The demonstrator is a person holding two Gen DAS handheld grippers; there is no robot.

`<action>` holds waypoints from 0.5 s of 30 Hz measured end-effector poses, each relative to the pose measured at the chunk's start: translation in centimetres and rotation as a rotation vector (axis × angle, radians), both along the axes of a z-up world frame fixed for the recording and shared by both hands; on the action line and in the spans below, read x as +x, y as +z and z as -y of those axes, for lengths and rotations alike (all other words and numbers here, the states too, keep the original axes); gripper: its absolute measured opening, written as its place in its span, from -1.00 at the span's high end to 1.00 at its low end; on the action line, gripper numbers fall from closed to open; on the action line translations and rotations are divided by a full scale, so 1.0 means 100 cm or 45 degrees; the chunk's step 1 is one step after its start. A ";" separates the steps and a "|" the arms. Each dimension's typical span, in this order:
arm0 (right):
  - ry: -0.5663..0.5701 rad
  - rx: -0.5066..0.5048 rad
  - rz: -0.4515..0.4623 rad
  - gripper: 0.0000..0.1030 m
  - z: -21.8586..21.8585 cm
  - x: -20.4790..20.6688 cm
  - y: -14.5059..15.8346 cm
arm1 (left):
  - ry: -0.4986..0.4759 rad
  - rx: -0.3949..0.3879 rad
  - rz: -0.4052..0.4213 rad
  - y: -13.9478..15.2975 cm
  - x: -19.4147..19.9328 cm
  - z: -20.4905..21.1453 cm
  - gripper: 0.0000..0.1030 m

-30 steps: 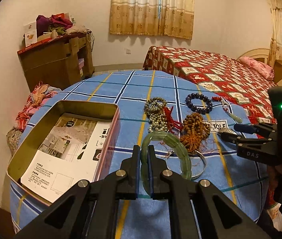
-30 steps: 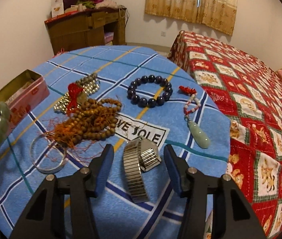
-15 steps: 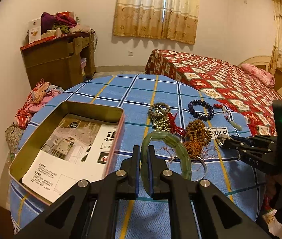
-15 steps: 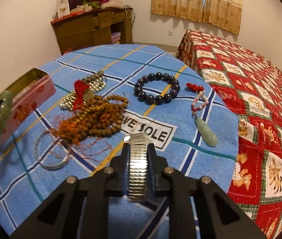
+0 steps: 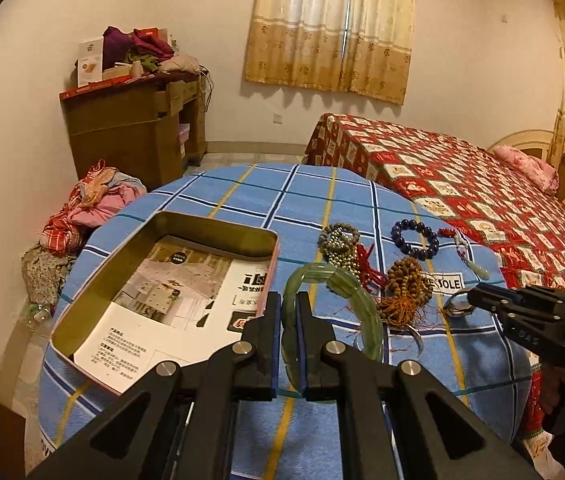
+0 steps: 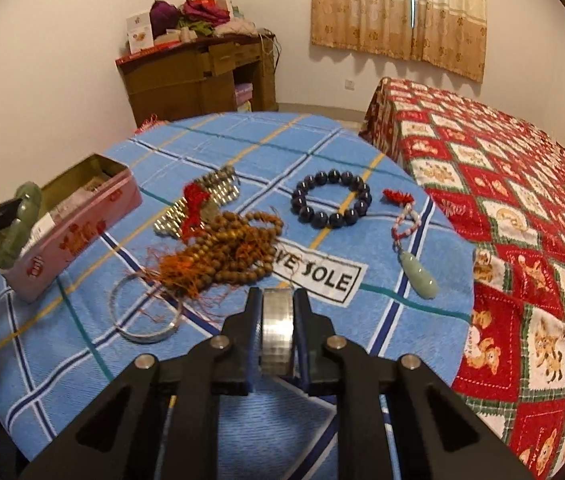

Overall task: Organize jewelry
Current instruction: 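Lower the jade bangle into the tin box with left tool while right tool drops the watch there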

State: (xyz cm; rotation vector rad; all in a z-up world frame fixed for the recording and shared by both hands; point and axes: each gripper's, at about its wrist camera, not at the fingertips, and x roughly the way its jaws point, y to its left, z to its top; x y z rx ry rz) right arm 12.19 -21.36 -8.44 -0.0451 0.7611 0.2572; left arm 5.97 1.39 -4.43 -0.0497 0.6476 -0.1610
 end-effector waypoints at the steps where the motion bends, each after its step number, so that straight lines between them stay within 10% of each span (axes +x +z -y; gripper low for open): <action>1: 0.005 -0.001 0.012 0.66 0.000 -0.001 0.004 | 0.004 0.000 0.005 0.001 -0.001 -0.001 0.89; 15: 0.072 -0.003 0.069 0.67 -0.012 -0.013 0.029 | 0.011 -0.005 0.040 0.012 -0.005 -0.005 0.89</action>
